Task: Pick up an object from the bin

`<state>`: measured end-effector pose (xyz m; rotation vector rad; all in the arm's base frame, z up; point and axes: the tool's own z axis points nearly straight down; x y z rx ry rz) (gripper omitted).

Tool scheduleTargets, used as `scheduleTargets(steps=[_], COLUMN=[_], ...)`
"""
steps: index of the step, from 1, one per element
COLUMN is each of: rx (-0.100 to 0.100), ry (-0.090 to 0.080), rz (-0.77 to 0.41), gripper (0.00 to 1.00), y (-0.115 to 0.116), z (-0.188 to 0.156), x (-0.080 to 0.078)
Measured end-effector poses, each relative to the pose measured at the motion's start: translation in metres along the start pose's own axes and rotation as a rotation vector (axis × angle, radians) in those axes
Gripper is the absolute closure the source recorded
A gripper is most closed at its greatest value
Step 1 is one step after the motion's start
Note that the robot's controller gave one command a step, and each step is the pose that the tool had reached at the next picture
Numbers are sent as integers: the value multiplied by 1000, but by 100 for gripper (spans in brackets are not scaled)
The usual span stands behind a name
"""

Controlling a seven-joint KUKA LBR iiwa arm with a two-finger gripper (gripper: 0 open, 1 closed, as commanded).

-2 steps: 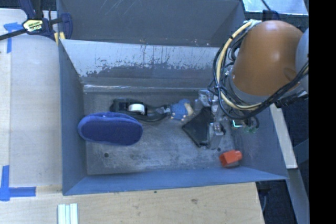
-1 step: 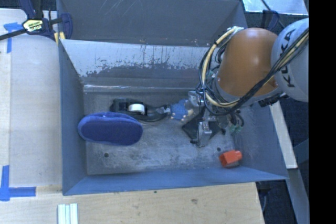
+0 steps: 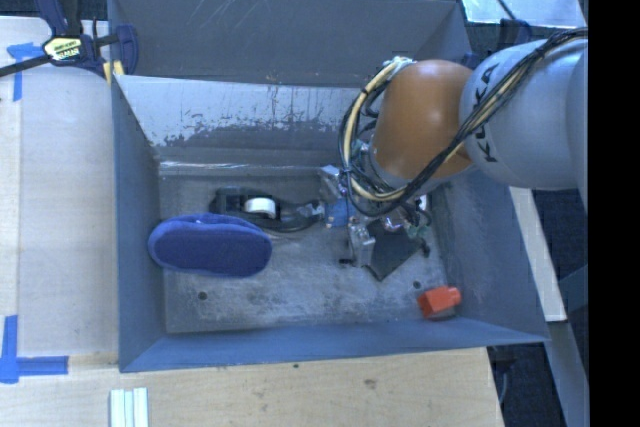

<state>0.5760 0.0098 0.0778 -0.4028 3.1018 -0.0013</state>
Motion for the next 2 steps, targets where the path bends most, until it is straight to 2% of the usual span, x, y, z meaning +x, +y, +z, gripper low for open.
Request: scheduleTargets(steps=[1,2], rx=[-1,1], ry=[0,0], rz=[1,12], gripper=[100,100], y=[0,-16], z=[-1,-187], x=[0,-36])
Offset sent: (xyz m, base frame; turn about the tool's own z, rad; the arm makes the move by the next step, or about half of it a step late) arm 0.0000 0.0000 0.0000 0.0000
